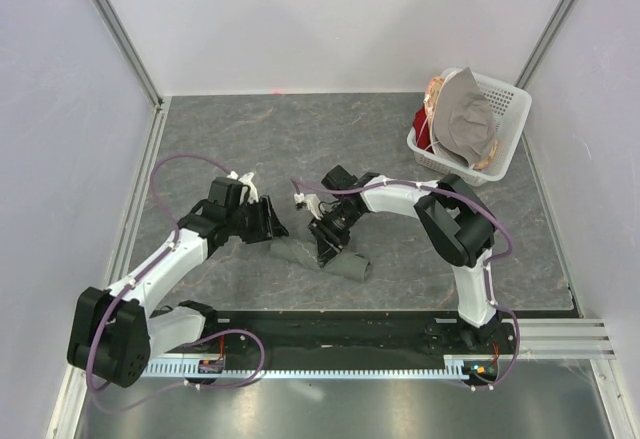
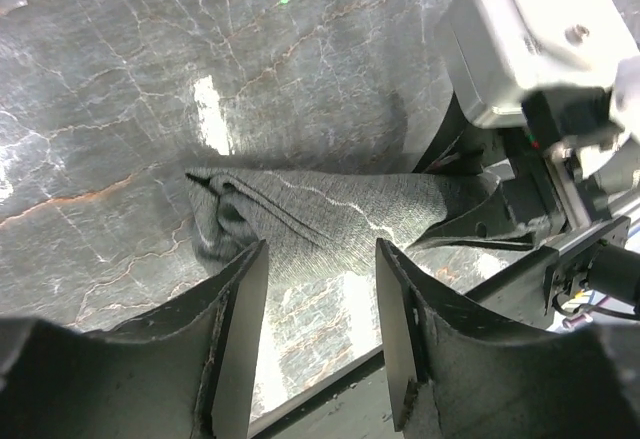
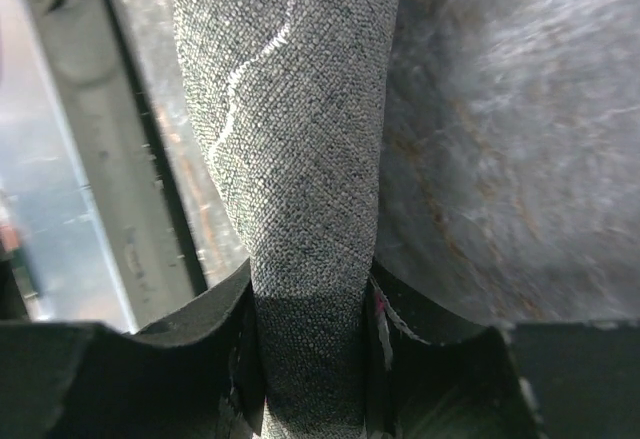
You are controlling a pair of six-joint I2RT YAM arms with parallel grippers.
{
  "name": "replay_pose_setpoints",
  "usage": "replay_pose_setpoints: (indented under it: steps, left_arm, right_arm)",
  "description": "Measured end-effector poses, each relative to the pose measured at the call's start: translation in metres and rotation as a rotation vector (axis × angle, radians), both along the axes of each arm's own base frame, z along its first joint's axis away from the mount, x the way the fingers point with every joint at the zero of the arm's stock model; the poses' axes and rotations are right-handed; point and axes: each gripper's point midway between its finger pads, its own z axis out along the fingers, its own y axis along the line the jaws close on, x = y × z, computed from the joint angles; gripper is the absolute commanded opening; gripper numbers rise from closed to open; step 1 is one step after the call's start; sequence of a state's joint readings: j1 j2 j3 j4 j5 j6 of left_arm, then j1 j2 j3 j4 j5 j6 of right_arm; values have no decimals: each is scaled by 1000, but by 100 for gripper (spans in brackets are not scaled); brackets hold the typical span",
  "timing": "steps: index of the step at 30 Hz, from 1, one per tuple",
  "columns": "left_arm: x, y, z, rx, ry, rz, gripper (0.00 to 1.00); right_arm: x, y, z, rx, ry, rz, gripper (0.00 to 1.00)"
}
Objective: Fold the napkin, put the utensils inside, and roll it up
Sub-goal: Roll the napkin with the utensil
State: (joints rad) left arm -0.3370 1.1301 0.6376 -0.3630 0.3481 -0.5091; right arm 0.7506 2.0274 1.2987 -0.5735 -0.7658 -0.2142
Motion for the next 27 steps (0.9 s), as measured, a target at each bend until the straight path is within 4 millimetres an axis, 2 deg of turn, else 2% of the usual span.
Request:
replay_pose_setpoints:
  steps: [6, 13, 14, 17, 19, 23, 27]
  left_arm:
    - [-4, 1, -15, 6, 30, 0, 48]
    - [-3, -2, -30, 4, 64, 1, 42]
    - [-3, -2, -32, 3, 65, 3, 41]
    - [-2, -2, -34, -2, 62, 7, 36]
    - [-2, -2, -36, -4, 62, 8, 34]
    - [-3, -2, -39, -4, 67, 10, 33]
    - [-3, -2, -39, -6, 65, 11, 33]
  right_arm:
    - [-7, 0, 0, 36, 124, -2, 42]
    - [-7, 0, 0, 38, 175, -12, 46]
    - [-7, 0, 0, 38, 179, -13, 47]
    - [-9, 0, 2, 35, 194, -19, 63]
    - [-10, 1, 6, 34, 204, -26, 64]
    - [-9, 0, 11, 3, 163, -36, 74]
    - [6, -7, 15, -46, 47, -72, 78]
